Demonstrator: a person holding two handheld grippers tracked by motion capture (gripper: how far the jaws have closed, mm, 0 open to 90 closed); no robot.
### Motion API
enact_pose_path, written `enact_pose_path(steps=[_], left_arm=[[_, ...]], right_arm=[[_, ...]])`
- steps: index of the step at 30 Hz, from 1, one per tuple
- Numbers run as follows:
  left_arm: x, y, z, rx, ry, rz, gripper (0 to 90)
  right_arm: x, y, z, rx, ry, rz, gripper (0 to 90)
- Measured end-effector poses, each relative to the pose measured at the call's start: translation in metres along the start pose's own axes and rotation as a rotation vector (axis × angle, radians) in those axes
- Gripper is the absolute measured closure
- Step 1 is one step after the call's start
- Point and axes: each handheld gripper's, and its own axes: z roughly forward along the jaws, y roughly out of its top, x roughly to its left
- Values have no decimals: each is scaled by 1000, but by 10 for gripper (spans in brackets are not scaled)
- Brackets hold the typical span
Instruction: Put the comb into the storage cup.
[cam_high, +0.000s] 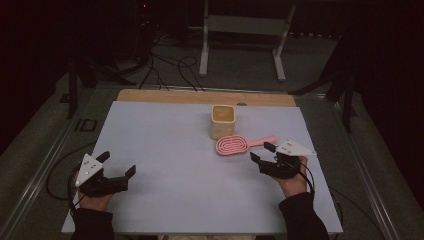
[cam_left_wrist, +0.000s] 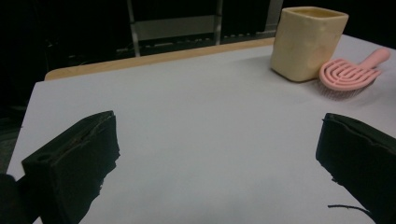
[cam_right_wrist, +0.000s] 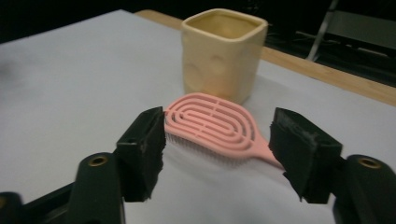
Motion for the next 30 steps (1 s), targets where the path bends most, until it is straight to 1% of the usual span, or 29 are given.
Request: enact_pose_path(steps=[5,6,7,9,10,12,13,15,16,18,22,26,30], left_arm=[[-2,1,-1,-14,-20,8,0],[-2,2,-1,-18,-22,8,0],[-2,2,-1,-20,-24,11,0],[-2,2,-1,-24,-31,5,0],[-2,2,-1,-27,-35,2,0],[-2,2,-2,-35,-44,-1,0],[-2,3,-3,-40,-49,5,0],[-3,3,-4,-48,-60,6,0],[-3,3,-4,-52,-64,6,0],[-4,4,-4,-59,-76,9,0],[-7,4,-3,-57,-93,24,0],[-8,2,-2,-49,-96,25,0],[-9,2,-1,-45,-98,25,0]], right_arm=[[-7,-12,-16,-18,-48,31,212],[-9,-16,-21,-27,-56,45,172],[-10,-18,-23,-32,-62,48,149],[-11,-23,-30,-48,-79,55,124],[-12,-26,-34,-59,-89,66,112],[-13,-30,-38,-66,-100,76,102],[-13,-31,-40,-71,-101,79,99],[-12,-34,-45,-96,-104,90,98],[-11,-35,-48,-109,-103,89,97],[-8,-37,-51,-115,-111,69,93],[-6,-35,-53,-142,-91,76,88],[-4,-34,-55,-135,-98,62,84],[-7,-35,-57,-137,-107,76,84]])
